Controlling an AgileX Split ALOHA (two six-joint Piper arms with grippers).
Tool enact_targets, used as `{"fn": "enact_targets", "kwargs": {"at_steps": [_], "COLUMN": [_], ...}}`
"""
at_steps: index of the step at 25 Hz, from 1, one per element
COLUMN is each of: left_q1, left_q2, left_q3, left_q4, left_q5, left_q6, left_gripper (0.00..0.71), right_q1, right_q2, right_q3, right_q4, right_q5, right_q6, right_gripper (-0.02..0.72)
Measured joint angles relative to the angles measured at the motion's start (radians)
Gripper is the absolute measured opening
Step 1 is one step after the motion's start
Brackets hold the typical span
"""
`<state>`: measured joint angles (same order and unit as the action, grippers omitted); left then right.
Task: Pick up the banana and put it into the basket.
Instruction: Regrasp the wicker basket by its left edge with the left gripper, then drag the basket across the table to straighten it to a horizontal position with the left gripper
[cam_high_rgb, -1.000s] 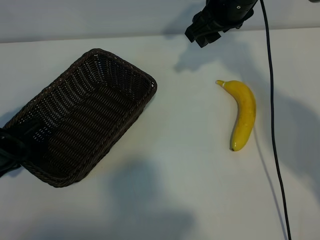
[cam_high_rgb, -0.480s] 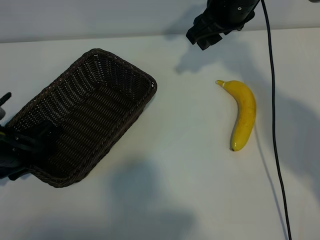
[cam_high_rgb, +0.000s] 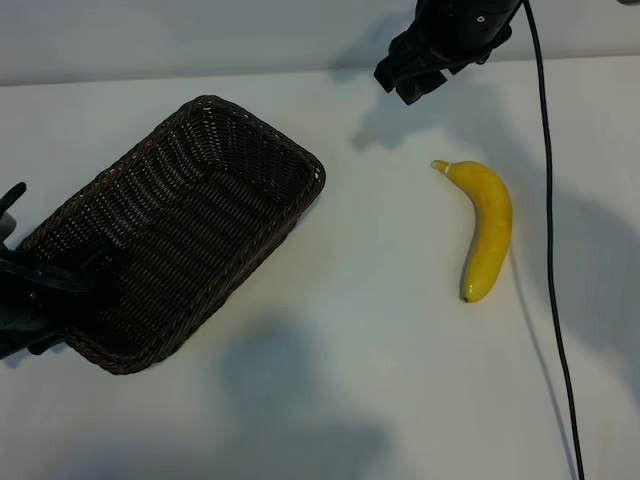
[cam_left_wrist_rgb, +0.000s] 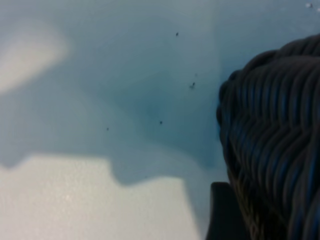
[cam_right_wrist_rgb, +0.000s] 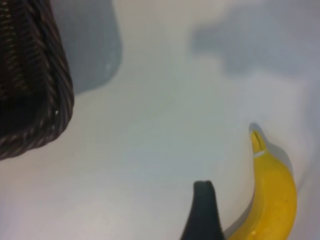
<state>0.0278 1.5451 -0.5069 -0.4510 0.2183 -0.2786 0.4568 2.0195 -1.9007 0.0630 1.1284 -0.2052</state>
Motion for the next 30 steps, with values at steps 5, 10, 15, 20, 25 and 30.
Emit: {"fn": "enact_targets", "kwargs": {"at_steps": [5, 10, 15, 20, 25, 30], "left_q1": [0.0, 0.0, 0.0, 0.0, 0.0, -0.003], "left_q2": [0.002, 0.003, -0.006, -0.041, -0.052, -0.051], "left_q3": [0.0, 0.0, 0.0, -0.032, -0.134, -0.225], "left_q4": [-0.001, -0.002, -0.011, -0.015, -0.004, -0.002], "left_q5": [-0.004, -0.007, -0.005, 0.076, 0.188, 0.272], "left_q6": [0.033, 0.056, 0.1, 0.167, 0.267, 0.331], "left_gripper": [0.464, 0.449, 0.449, 0.43, 0.171, 0.171], "right_q1": [0.0, 0.0, 0.0, 0.0, 0.0, 0.0], "right_q2": [0.0, 0.0, 0.0, 0.0, 0.0, 0.0], "right_q3": [0.0, 0.0, 0.0, 0.0, 0.0, 0.0], "right_q4": [0.0, 0.0, 0.0, 0.001, 0.004, 0.004], "right_q5": [0.005, 0.008, 0.01, 0.017, 0.03, 0.05], "right_q6": [-0.001, -0.001, 0.0, 0.0, 0.0, 0.0], "right_gripper": [0.571, 0.571, 0.571, 0.571, 0.571, 0.571]}}
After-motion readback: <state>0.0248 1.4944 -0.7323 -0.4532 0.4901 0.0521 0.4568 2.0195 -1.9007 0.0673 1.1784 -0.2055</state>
